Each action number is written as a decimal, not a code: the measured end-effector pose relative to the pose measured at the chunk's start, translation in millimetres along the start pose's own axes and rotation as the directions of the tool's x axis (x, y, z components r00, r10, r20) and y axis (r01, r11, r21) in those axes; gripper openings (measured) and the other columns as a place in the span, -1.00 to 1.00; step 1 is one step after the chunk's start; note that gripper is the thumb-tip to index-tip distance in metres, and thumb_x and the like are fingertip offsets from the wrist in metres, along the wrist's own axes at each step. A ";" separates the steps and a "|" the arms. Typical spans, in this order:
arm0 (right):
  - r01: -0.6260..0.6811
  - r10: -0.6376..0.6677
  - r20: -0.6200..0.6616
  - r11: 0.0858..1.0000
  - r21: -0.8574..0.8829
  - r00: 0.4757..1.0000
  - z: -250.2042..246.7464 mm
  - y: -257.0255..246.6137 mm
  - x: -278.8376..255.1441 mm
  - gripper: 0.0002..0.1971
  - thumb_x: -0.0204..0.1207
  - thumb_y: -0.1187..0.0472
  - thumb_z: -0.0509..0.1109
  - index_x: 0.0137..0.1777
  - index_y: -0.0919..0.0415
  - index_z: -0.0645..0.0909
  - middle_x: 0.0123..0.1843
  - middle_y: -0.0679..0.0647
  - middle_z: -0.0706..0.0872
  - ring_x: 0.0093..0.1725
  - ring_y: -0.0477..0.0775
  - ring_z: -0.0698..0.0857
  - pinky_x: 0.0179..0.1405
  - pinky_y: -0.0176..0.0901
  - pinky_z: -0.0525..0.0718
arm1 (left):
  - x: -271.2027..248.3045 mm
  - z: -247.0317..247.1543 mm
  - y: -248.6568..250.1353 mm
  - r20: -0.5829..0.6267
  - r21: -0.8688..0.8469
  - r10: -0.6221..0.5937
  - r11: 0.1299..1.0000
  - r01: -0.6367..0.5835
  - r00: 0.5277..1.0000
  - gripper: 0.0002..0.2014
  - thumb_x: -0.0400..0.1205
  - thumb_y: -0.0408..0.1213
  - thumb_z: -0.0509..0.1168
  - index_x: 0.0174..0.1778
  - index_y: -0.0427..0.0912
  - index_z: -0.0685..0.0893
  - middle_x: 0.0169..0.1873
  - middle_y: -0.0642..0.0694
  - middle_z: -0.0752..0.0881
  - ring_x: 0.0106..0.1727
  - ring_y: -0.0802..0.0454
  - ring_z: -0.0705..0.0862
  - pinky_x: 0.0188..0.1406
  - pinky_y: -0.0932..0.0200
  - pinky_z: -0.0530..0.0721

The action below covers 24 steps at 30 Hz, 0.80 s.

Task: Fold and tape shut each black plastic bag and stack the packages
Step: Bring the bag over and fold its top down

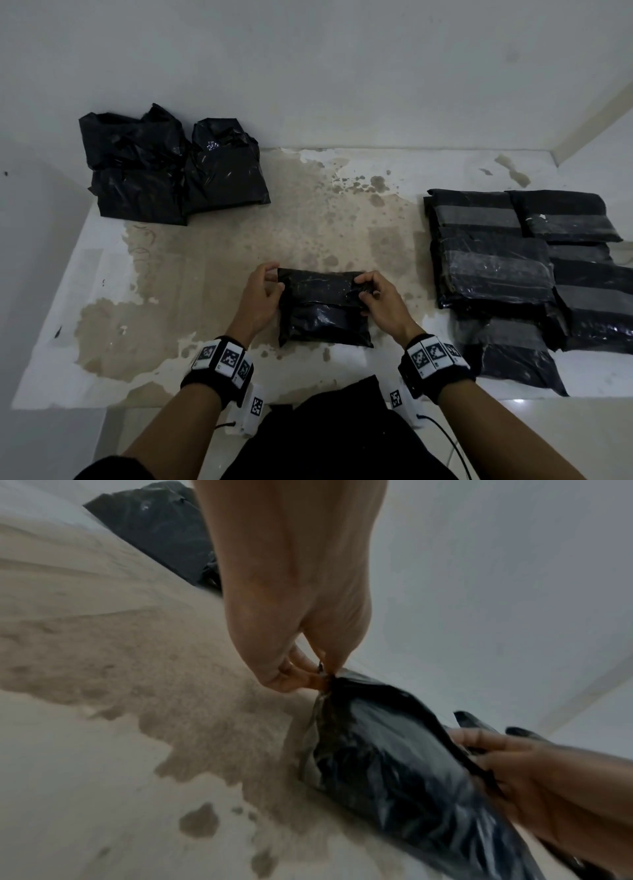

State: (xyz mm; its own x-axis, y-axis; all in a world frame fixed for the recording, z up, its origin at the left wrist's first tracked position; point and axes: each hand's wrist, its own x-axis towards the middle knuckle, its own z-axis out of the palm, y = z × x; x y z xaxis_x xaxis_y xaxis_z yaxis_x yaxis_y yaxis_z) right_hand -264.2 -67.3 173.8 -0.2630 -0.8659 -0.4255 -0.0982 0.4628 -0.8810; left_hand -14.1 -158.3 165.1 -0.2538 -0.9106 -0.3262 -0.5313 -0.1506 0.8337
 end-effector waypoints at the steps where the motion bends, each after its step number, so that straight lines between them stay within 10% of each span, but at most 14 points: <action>1: 0.011 -0.011 -0.003 1.000 -0.017 1.000 0.7 1.6 1.0 -0.72 0.70 0.53 0.22 0.14 0.14 0.59 0.11 -0.02 0.66 -0.04 -0.05 0.68 -0.32 -0.26 0.72 | -5.5 4.0 -0.6 -0.061 0.046 0.037 0.998 -0.034 0.997 -0.59 0.76 -0.34 0.25 0.54 -0.10 0.45 0.39 -0.13 0.48 0.28 0.00 0.58 0.30 0.09 0.62; 4: 0.062 -0.063 -0.012 0.993 -0.101 0.998 2.2 7.6 3.6 -0.65 0.69 0.51 0.23 0.09 0.00 0.60 0.13 -0.07 0.67 0.04 0.05 0.70 -0.24 -0.20 0.73 | -22.8 15.8 5.3 -0.215 0.364 0.359 0.893 -0.267 0.908 -0.59 0.75 -0.20 0.17 0.53 -0.17 0.47 0.48 -0.16 0.42 0.44 -0.10 0.48 0.48 -0.08 0.47; 7: 0.102 -0.107 -0.020 0.982 -0.158 0.994 2.8 13.0 5.9 -0.62 0.69 0.51 0.23 0.08 -0.06 0.59 0.15 -0.07 0.67 0.14 0.14 0.71 -0.03 0.01 0.79 | -31.7 34.2 10.6 0.082 0.533 0.519 0.698 -0.477 0.851 -0.45 0.78 0.04 0.06 0.66 -0.14 0.37 0.65 -0.13 0.32 0.69 -0.10 0.23 0.66 -0.06 0.14; 11: 0.167 -0.195 -0.048 0.923 -0.345 0.980 3.6 18.2 2.4 -0.63 0.65 0.47 0.27 0.20 -0.05 0.59 0.25 0.07 0.50 0.17 0.02 0.63 0.27 0.13 0.73 | -33.7 48.8 -9.4 0.319 0.683 0.435 0.510 -0.523 0.842 -0.31 0.80 0.21 -0.13 0.78 -0.10 0.10 0.78 -0.09 0.07 0.79 -0.10 -0.08 0.72 -0.24 -0.03; 14: 0.251 -0.440 -0.156 0.730 -0.635 0.884 9.8 12.0 -15.6 -0.69 0.61 0.35 0.35 0.28 0.04 0.60 0.31 0.08 0.48 0.21 0.10 0.55 0.24 0.11 0.65 | -35.2 50.0 -14.7 0.318 0.699 0.420 0.502 -0.509 0.850 -0.31 0.81 0.21 -0.23 0.78 -0.12 0.06 0.78 -0.12 0.07 0.79 -0.14 -0.06 0.71 -0.26 -0.03; 17: 0.421 -0.621 0.070 0.439 -0.794 0.781 31.0 11.4 -30.0 -0.64 0.72 0.14 0.26 0.48 0.13 0.59 0.53 0.19 0.52 0.54 0.27 0.47 0.49 0.18 0.48 | -36.0 51.0 -14.5 0.319 0.699 0.417 0.503 -0.508 0.851 -0.32 0.82 0.19 -0.26 0.78 -0.16 0.05 0.78 -0.16 0.06 0.79 -0.17 -0.06 0.71 -0.29 -0.01; 24: 0.478 -0.458 0.314 0.303 -0.824 0.831 46.0 51.8 -38.4 -0.31 0.85 -0.14 -0.13 0.79 0.34 -0.02 0.82 0.28 -0.06 0.81 0.23 -0.08 0.75 0.20 0.18 | -45.4 54.0 -20.8 0.225 0.684 0.408 0.581 -0.441 0.885 -0.36 0.85 0.02 -0.20 0.76 -0.32 0.00 0.77 -0.30 -0.08 0.78 -0.25 -0.11 0.74 -0.17 -0.04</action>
State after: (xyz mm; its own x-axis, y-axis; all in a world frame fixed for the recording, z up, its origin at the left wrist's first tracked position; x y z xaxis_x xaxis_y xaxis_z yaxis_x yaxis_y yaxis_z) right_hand -215.0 -18.8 135.0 0.1280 -0.9917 -0.0150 -0.9467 -0.1177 -0.2997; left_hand -35.2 -93.1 138.5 -0.6231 -0.7806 -0.0492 -0.7493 0.5778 0.3235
